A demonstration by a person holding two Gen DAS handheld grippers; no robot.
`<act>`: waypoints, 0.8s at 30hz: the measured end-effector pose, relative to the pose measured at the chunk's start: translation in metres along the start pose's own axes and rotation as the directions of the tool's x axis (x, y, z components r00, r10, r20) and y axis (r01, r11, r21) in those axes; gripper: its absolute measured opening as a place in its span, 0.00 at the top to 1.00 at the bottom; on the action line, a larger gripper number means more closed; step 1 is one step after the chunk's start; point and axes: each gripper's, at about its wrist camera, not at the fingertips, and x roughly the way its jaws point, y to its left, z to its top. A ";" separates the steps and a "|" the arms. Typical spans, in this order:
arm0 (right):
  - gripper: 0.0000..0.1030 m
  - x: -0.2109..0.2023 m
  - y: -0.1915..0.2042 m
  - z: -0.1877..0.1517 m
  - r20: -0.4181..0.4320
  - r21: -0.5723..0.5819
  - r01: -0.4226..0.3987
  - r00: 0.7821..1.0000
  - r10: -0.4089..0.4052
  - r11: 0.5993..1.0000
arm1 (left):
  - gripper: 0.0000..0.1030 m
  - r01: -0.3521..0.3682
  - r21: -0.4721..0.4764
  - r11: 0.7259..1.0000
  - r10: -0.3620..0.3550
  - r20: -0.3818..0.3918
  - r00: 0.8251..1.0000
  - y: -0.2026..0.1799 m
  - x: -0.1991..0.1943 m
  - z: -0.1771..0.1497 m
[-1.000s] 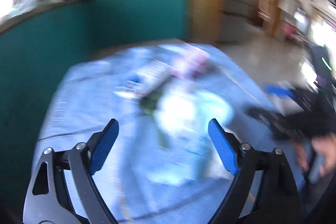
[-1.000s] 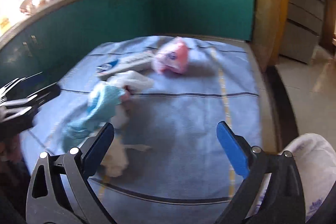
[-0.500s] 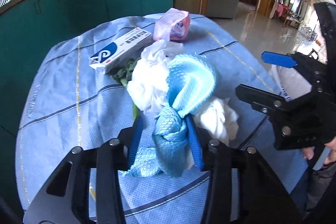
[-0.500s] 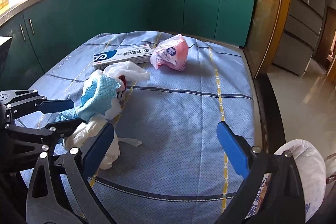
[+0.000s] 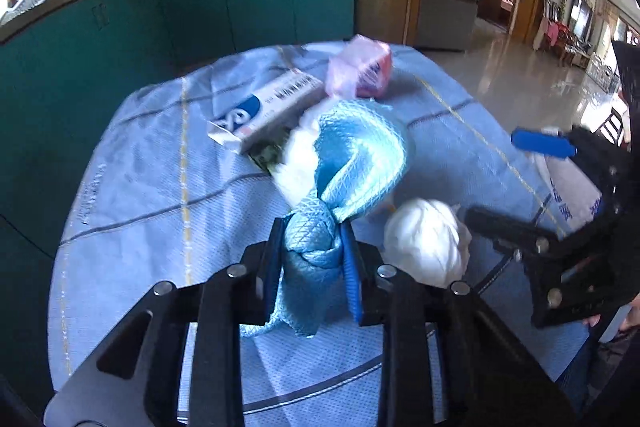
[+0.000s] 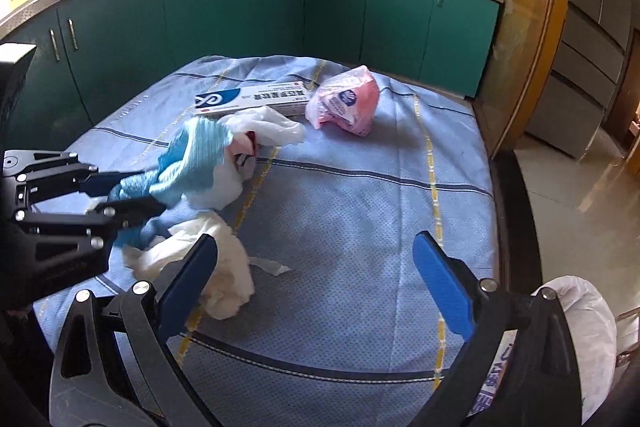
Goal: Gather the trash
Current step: 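Grasp the blue cloth with the left tool while the right tool grasps the white tissue, then carry cloth and tissue over the bin and open both tools to drop them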
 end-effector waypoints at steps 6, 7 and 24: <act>0.04 0.012 0.027 -0.002 -0.031 -0.035 -0.103 0.994 0.102 0.994 | 0.73 -0.018 -0.054 0.998 0.023 0.087 0.996 0.019 -0.023 0.006; 0.04 0.017 0.033 -0.002 -0.041 -0.045 -0.108 0.993 0.106 0.993 | 0.73 -0.018 -0.059 0.998 0.023 0.091 0.996 0.021 -0.024 0.006; 0.47 0.029 0.062 -0.009 -0.067 -0.083 -0.155 0.986 0.150 0.984 | 0.73 -0.063 -0.053 0.997 0.070 0.132 0.989 0.018 -0.032 0.004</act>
